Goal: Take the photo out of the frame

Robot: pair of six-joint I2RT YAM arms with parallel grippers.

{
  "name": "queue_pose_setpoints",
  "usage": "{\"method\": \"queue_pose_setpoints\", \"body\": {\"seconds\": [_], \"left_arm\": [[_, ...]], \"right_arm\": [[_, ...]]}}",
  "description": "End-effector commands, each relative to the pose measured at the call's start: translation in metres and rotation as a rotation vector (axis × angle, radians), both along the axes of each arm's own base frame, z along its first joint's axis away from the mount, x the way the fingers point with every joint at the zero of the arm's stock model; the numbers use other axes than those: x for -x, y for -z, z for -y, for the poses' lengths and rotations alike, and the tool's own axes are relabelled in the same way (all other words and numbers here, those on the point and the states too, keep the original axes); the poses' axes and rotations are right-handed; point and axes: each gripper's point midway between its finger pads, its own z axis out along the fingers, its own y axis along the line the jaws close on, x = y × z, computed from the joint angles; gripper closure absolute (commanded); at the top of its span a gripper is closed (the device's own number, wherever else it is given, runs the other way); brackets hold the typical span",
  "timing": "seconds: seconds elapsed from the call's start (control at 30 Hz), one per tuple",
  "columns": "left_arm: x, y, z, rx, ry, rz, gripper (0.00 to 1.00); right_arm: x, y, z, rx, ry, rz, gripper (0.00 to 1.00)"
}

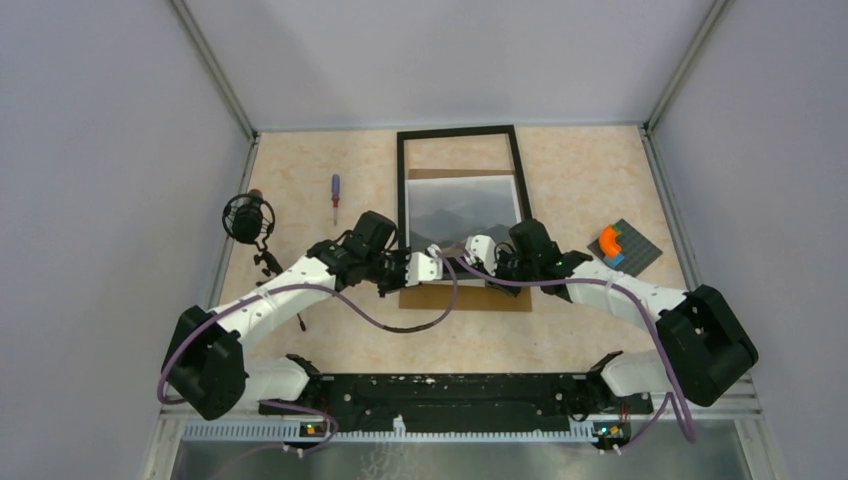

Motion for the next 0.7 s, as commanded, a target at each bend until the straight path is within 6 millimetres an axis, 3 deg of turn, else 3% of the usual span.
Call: {"method": "queue_pose_setpoints", "body": {"seconds": [0.0, 0.07, 0.1, 0.43, 0.47, 0.57, 0.67], "left_arm": [[-0.012, -0.014, 0.014, 0.07, -0.048, 0.008, 0.76], [-0.012, -0.011, 0.015, 0.063, -0.04, 0.002, 0.95], [-0.012, -0.009, 0.014, 0.053, -0.039, -0.009, 0.99], [-0.001, -0.005, 0.013, 0.02, -0.003, -0.083, 1.0], [-0.001, -0.005, 0.011, 0.006, -0.011, -0.095, 0.98], [-0.01, -0.009, 0.007, 0.004, -0.059, -0.064, 0.66], [-0.011, -0.008, 0.002, 0.009, -0.064, -0.017, 0.51]], "right_arm": [[-0.014, -0.023, -0.012, -0.052, -0.018, 0.054, 1.0], [-0.013, -0.023, -0.012, -0.052, -0.018, 0.054, 1.0], [-0.013, -0.024, -0.012, -0.053, -0.018, 0.056, 1.0], [-0.012, -0.023, -0.011, -0.048, -0.019, 0.058, 1.0], [-0.012, -0.023, -0.011, -0.048, -0.02, 0.058, 1.0], [-0.012, -0.023, -0.011, -0.05, -0.021, 0.058, 1.0], [-0.012, -0.024, -0.012, -0.053, -0.022, 0.057, 1.0]]}}
